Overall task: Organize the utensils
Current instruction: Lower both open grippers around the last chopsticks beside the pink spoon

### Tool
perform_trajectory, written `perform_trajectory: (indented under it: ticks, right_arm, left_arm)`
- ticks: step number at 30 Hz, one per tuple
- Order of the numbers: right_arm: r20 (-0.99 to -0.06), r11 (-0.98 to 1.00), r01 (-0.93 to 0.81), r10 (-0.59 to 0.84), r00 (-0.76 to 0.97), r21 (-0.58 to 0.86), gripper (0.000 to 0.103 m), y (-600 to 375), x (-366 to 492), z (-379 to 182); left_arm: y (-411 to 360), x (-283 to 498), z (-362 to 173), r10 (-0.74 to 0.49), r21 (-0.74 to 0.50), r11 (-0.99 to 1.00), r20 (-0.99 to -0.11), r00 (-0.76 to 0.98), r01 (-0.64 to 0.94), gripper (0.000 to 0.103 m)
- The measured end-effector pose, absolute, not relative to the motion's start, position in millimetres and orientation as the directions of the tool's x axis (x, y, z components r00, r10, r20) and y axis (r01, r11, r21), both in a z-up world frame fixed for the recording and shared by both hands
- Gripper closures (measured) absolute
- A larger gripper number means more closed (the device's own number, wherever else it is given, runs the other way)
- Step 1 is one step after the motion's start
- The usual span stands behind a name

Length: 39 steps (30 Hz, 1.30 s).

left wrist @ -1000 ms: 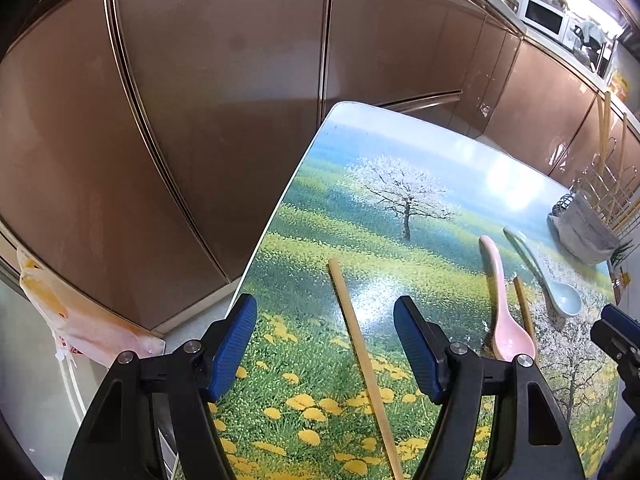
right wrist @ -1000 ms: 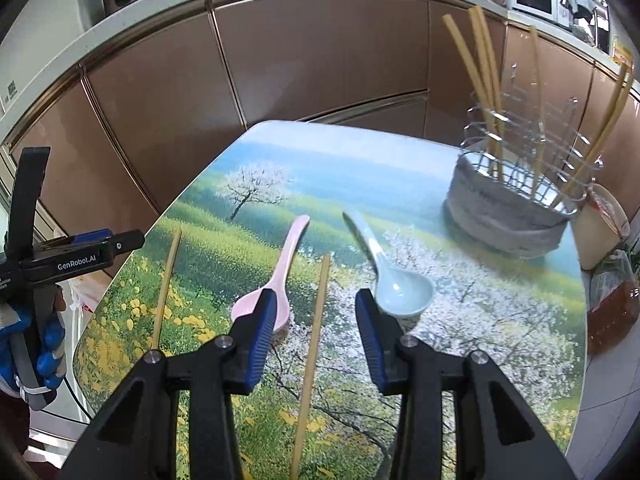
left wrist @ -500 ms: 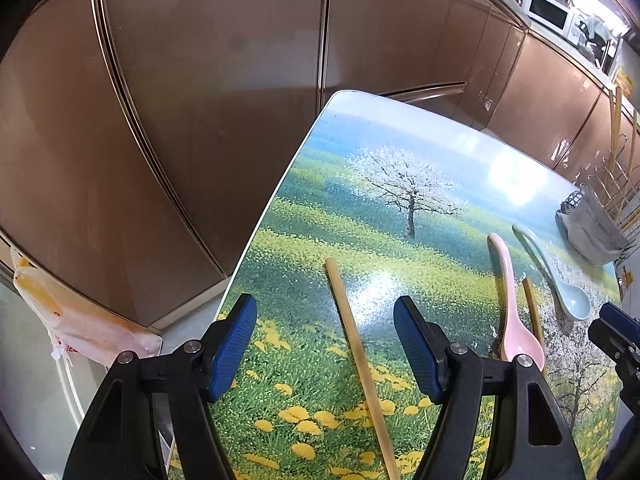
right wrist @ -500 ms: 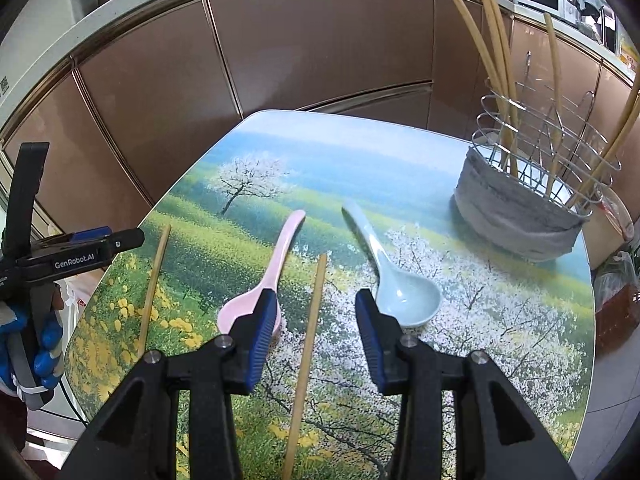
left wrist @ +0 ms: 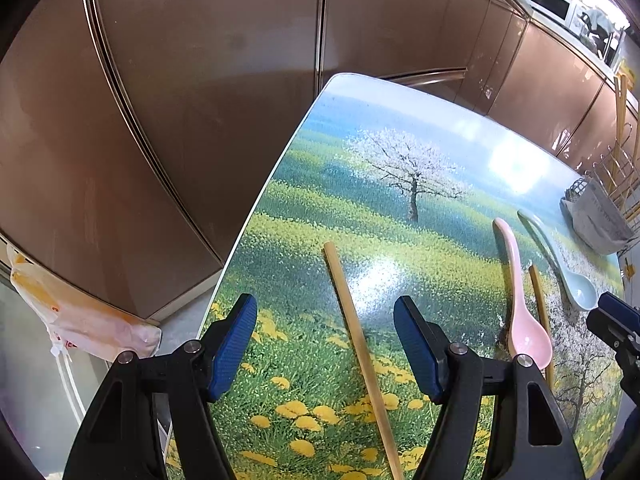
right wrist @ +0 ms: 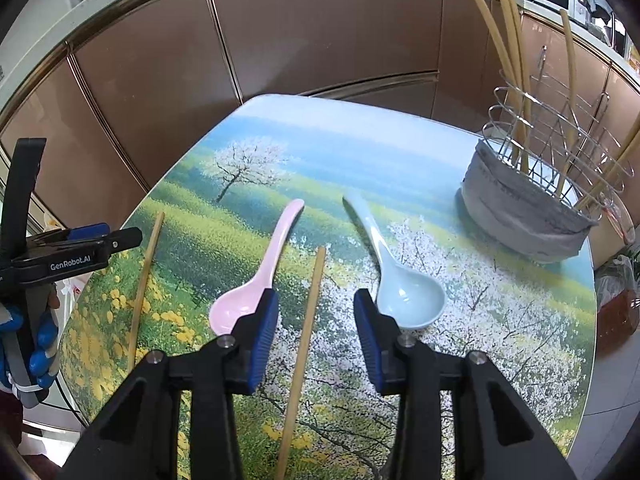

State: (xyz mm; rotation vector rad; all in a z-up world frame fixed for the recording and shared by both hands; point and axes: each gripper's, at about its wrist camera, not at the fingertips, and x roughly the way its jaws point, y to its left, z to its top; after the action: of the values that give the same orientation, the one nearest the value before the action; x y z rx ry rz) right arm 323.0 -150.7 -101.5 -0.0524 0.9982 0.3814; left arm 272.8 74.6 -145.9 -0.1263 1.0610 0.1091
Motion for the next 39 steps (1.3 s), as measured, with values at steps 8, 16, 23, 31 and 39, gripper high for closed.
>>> perform_trajectory:
  ticks: [8,16,23,31,39]
  right_arm:
    - [-0.842,0.926,-0.352,0.293,0.452,0.133,0.067,-145.6,330.1,-108.7]
    - [-0.867,0.924,-0.348,0.300,0.399,0.159,0.067,-143.7,340.4,-117.3]
    - [-0.884,0.911,-0.373,0.313,0.347,0.177,0.067,-133.9,351.6,-122.1]
    - [-0.909,0.914,-0.365,0.293,0.296,0.176,0.068,-126.9,369.6,-128.9]
    - [-0.931,0.920,-0.345,0.277,0.239,0.185,0.076,-119.5,388.6,-145.5]
  left_arm:
    - [74.6,275.0,-151.3,0.008,-0.067,0.987,-0.884,0.467,-0.144,0.033]
    - [79.8,279.0,-157.1,-0.036,-0.110,0.983,-0.901,0.432,-0.148,0.033]
    - [84.8,288.0,-168.5,-0.061,-0.127,0.981,-0.923,0.380,-0.149,0.037]
    - [89.2,290.1,-173.9,-0.079,-0.136,0.981,-0.932,0.353,-0.141,0.044]
    - [90.1,289.4,-173.7,-0.083,-0.136,0.983,-0.931,0.356,-0.125,0.045]
